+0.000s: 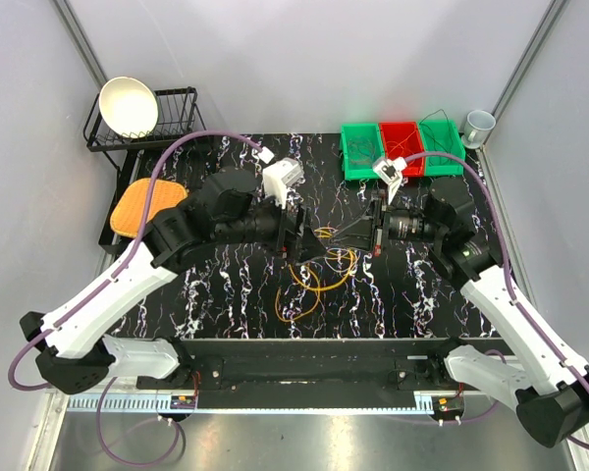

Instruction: Untangle the cables

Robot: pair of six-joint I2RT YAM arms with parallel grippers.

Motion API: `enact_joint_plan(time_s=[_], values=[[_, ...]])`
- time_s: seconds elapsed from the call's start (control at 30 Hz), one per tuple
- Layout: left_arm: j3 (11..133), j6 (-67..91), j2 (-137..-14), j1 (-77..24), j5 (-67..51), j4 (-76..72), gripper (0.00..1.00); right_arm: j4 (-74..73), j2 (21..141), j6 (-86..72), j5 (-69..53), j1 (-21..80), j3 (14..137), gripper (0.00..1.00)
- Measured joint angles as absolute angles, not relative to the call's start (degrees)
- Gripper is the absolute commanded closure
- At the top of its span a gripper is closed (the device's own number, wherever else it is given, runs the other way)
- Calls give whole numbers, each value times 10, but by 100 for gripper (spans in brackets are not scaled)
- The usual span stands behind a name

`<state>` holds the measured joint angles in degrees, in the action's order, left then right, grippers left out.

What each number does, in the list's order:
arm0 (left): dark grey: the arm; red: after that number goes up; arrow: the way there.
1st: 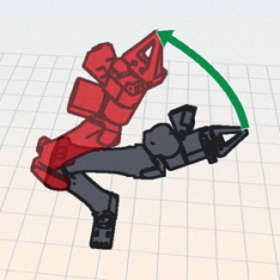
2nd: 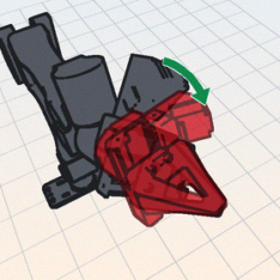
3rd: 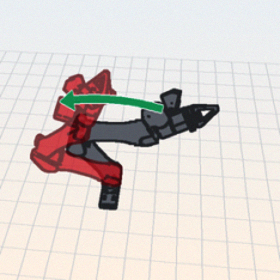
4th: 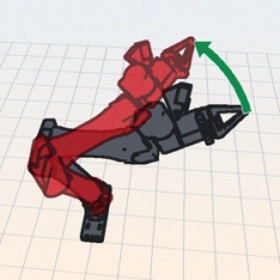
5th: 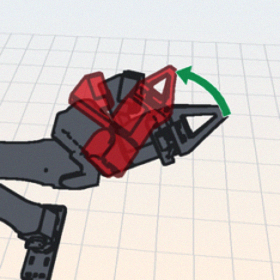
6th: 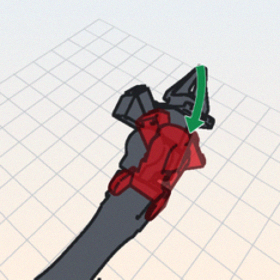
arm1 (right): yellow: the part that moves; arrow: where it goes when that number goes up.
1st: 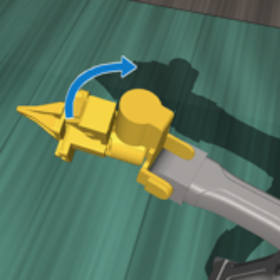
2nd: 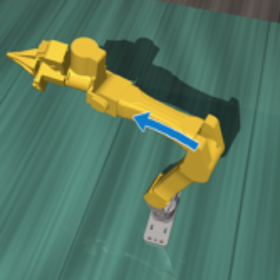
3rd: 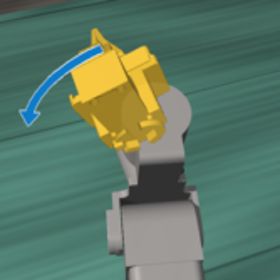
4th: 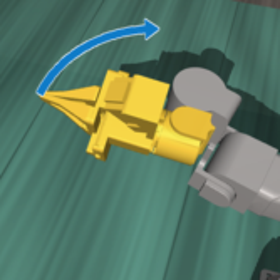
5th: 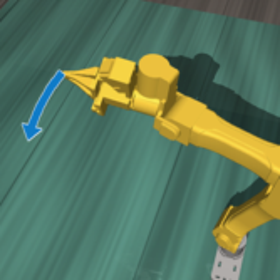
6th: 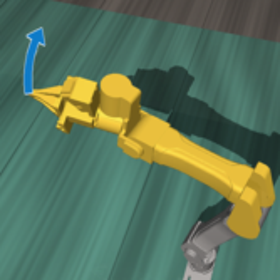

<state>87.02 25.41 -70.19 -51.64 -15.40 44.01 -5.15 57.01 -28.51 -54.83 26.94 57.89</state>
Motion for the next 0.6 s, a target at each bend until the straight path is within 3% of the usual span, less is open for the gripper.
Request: enact_joint_plan(time_s=[0.23, 0.6], values=[[830, 269, -663, -496, -60, 470, 1, -146, 568, -252, -370, 272, 641, 100], [706, 306, -517, -466, 144, 575, 1, -248, 686, -183, -132, 272, 893, 100]])
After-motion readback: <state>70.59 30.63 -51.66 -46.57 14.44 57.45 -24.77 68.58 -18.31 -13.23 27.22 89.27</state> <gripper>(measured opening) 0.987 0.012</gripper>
